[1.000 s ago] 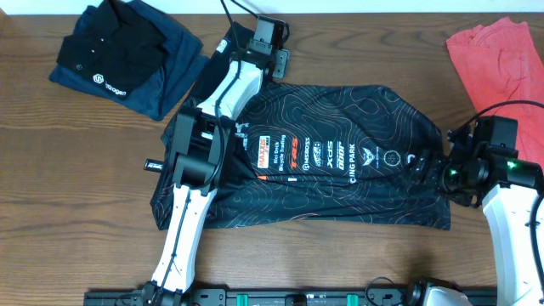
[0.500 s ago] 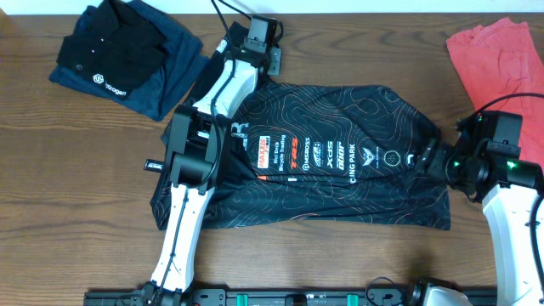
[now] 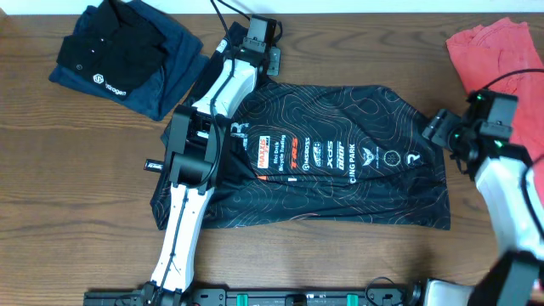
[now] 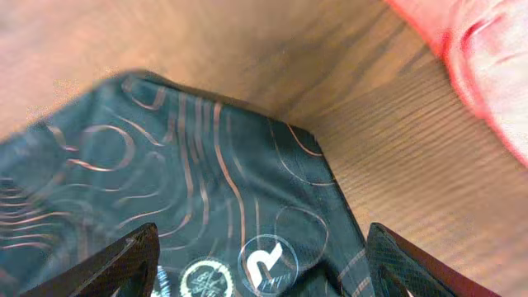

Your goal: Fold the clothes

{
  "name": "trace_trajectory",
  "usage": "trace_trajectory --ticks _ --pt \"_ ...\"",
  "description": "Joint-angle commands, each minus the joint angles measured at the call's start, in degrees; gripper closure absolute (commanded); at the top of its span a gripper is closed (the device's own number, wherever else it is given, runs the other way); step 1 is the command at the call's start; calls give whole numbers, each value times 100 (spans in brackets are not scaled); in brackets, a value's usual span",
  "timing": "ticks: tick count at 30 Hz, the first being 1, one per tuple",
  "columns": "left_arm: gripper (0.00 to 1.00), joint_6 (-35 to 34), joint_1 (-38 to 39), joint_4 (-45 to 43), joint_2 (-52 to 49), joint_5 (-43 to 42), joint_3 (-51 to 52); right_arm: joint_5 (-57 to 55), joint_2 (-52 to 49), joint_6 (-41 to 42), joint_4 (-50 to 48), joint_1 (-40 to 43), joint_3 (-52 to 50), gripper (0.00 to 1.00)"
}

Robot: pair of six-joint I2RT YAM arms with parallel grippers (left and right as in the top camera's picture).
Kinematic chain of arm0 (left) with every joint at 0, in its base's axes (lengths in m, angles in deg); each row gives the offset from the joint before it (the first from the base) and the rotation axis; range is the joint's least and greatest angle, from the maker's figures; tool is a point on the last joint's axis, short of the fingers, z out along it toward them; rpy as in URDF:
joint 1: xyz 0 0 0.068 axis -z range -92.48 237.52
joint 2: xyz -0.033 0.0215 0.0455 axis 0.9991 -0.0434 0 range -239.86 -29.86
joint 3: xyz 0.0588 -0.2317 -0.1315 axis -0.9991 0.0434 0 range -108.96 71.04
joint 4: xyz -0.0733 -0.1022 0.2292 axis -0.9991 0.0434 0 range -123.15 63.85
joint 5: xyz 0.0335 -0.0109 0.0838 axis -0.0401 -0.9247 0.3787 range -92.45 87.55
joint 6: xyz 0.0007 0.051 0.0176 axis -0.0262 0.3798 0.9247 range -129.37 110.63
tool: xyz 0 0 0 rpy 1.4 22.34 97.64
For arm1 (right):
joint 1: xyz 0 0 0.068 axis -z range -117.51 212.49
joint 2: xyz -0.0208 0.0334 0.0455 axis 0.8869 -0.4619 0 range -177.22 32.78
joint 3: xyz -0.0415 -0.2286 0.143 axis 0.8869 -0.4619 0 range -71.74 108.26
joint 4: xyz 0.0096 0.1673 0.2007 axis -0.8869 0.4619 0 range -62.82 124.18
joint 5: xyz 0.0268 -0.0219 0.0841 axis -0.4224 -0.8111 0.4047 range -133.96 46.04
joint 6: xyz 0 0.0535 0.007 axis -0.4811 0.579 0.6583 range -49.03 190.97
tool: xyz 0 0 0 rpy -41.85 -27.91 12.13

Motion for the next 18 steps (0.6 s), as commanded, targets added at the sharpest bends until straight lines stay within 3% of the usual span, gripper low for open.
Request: trace_trajectory --ticks 1,11,18 --pt "87 -52 -24 173 -125 68 -63 166 -632 -72 -188 -4 254 22" --pt "87 -52 -24 424 -125 66 -59 289 -2037 -501 -170 39 1558 21" --pt "87 -52 -24 494 -125 66 -59 317 -2520 -737 -192 39 1803 21"
